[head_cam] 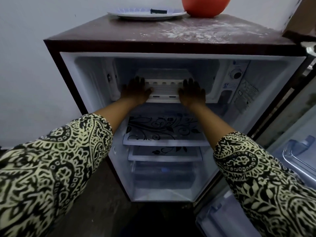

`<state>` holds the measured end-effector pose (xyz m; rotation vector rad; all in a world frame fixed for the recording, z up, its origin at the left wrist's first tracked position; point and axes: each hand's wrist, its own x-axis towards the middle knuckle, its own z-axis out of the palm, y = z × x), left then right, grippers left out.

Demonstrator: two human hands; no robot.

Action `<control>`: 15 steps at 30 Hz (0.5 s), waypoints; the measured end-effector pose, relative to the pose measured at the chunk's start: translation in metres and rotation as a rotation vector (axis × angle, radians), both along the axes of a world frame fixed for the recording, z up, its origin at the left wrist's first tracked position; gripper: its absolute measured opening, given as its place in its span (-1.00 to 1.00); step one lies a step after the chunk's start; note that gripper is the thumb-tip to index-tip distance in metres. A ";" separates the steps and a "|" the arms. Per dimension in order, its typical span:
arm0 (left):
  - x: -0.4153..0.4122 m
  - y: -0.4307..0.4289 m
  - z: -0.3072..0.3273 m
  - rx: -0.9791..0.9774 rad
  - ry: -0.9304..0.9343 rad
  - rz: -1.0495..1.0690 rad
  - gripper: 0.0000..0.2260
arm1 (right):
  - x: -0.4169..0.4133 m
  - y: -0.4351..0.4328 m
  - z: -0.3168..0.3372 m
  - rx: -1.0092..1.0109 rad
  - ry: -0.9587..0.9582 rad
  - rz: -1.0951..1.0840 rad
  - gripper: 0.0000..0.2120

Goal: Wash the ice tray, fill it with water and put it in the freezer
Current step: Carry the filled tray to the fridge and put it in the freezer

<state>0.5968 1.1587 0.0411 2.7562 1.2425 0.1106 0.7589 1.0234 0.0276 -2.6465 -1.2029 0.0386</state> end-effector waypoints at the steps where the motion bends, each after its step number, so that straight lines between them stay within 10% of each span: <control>1: 0.001 0.000 0.001 0.006 0.010 -0.001 -0.38 | 0.000 0.001 0.001 -0.004 0.000 -0.002 -0.46; 7: -0.009 -0.027 0.010 0.008 0.118 0.013 -0.36 | -0.023 -0.022 0.011 -0.035 -0.020 0.021 -0.43; 15: -0.046 -0.194 0.048 -0.161 -0.285 -0.320 -0.62 | -0.100 -0.172 0.037 0.298 0.061 -0.068 -0.58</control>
